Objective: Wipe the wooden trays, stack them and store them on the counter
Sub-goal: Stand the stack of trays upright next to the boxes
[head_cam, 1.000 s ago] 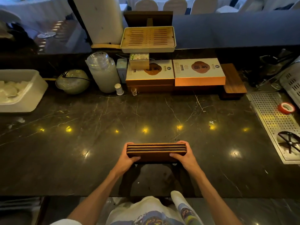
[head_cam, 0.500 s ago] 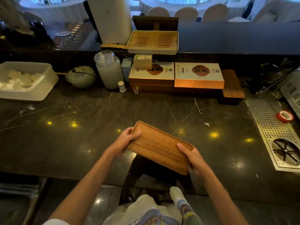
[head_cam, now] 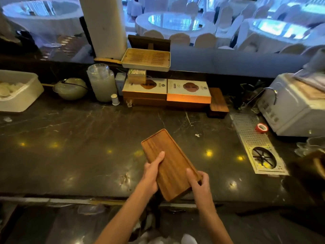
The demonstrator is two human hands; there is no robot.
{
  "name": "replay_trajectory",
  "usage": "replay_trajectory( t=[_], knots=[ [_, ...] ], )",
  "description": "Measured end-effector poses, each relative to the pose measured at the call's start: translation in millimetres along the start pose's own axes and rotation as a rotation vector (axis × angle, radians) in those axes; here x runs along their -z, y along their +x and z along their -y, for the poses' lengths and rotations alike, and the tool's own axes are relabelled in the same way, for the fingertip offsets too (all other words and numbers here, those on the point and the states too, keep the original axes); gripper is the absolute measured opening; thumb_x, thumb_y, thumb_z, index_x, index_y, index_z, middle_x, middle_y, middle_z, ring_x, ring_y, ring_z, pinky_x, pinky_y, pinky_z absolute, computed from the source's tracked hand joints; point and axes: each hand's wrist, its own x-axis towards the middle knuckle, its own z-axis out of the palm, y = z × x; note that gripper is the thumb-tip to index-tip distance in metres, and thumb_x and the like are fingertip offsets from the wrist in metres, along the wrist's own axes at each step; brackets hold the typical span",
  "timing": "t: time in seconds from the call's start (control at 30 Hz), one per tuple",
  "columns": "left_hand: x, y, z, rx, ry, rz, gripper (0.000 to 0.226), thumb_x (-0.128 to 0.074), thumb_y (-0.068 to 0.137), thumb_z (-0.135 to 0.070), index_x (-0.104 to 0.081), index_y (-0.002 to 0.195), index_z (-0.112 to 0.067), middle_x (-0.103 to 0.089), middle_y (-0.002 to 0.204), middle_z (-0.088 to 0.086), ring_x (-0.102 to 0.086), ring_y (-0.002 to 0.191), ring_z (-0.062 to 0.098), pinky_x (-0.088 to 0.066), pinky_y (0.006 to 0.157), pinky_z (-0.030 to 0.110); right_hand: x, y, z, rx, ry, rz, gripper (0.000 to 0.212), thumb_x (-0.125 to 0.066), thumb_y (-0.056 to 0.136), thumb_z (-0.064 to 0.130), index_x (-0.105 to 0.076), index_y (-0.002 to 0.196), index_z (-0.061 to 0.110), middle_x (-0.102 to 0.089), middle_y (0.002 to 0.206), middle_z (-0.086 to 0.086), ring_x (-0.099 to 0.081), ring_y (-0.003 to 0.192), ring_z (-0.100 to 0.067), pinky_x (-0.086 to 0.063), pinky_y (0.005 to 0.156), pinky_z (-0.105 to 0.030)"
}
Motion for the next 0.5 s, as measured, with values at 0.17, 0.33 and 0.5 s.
replay_trajectory(
  t=[0.17,0.33,0.5],
  knots=[
    [-12,-26,23,0.214,-0.024,0.296,0.068,-0.081,0.07,-0.043,-0.064,0.127,-0.011,-0.069,0.121,0.02,-0.066,0.112,0.036,-0.05,0.099,0.054,66,-31,16,0.687,-0.593,0.378,0.056,-0.03,0.095,0.063,-0.022,0.148,0.048,-0.001,0.161,0.02,0.003,0.151,-0.01,-0.01,0.118,-0.043],
    [-36,-43,53,0.261,0.051,0.389,0.039,-0.068,0.08,-0.037,-0.072,0.109,-0.011,-0.078,0.083,0.008,-0.076,0.073,0.02,-0.06,0.06,0.031,85,-13,52,0.857,-0.655,0.553,0.044,-0.022,0.102,0.046,-0.053,0.133,0.041,-0.038,0.149,0.021,-0.009,0.151,-0.014,0.006,0.118,-0.055],
    [-81,-32,57,0.308,0.005,0.476,0.051,-0.072,0.075,-0.043,-0.076,0.104,-0.001,-0.076,0.094,0.018,-0.075,0.076,0.028,-0.061,0.065,0.036,110,65,92,0.765,-0.621,0.428,0.037,-0.033,0.103,0.032,-0.063,0.124,0.032,-0.043,0.148,0.013,-0.01,0.149,-0.005,0.006,0.121,-0.042]
  ],
)
